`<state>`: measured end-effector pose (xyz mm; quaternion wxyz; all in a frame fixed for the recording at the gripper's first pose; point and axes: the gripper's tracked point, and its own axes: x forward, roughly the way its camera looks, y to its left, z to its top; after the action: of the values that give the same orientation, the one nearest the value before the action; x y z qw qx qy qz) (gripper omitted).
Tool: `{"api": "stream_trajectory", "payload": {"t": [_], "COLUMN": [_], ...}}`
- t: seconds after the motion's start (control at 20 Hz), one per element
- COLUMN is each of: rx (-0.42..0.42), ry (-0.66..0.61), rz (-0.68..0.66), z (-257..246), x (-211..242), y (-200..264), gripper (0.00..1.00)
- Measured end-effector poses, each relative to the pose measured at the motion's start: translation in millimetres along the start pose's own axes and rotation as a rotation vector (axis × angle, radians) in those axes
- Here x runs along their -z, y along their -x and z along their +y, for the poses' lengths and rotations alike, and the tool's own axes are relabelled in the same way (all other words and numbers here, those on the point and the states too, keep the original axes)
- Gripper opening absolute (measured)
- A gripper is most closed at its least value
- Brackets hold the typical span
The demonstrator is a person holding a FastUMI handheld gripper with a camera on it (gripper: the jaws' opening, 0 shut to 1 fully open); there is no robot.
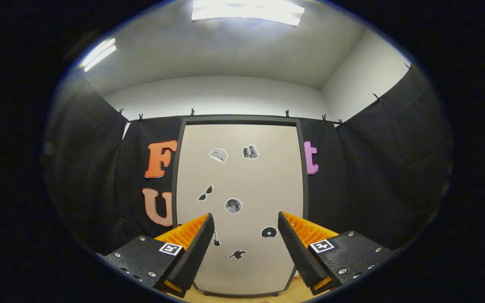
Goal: Open the shoe cabinet door, grab the shoes and put them into the shoe cabinet, then close the shoe cabinet door.
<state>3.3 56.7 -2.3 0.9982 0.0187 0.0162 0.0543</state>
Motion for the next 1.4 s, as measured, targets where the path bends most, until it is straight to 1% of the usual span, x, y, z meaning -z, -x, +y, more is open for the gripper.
{"api": "stream_trajectory", "payload": {"t": [0.3, 0.45, 0.55, 0.7, 0.85, 1.05, 1.1, 1.15, 1.25, 1.3, 1.4], "rx": [-0.076, -0.096, -0.119, -0.157, -0.133, -0.115, -0.109, -0.111, -0.111, -0.104, -0.096], "ry": [-0.065, -0.092, -0.103, -0.106, -0.098, -0.111, -0.107, -0.110, -0.123, -0.113, -0.103], "rz": [0.080, 0.142, 0.206, 0.271, 0.329, 0.397, 0.402, 0.406, 0.419, 0.417, 0.409], "z": [49, 73, 94, 124, 136, 146, 147, 149, 156, 156, 155], "x": [32, 59, 81, 106, 133, 166, 171, 175, 183, 184, 184], "y": [-22, -42, -57, -75, -95, -117, -121, -123, -130, -130, -130], "gripper": [0.94, 0.94, 0.93, 0.89, 0.85, 0.71, 0.65, 0.61, 0.51, 0.42, 0.36]}}
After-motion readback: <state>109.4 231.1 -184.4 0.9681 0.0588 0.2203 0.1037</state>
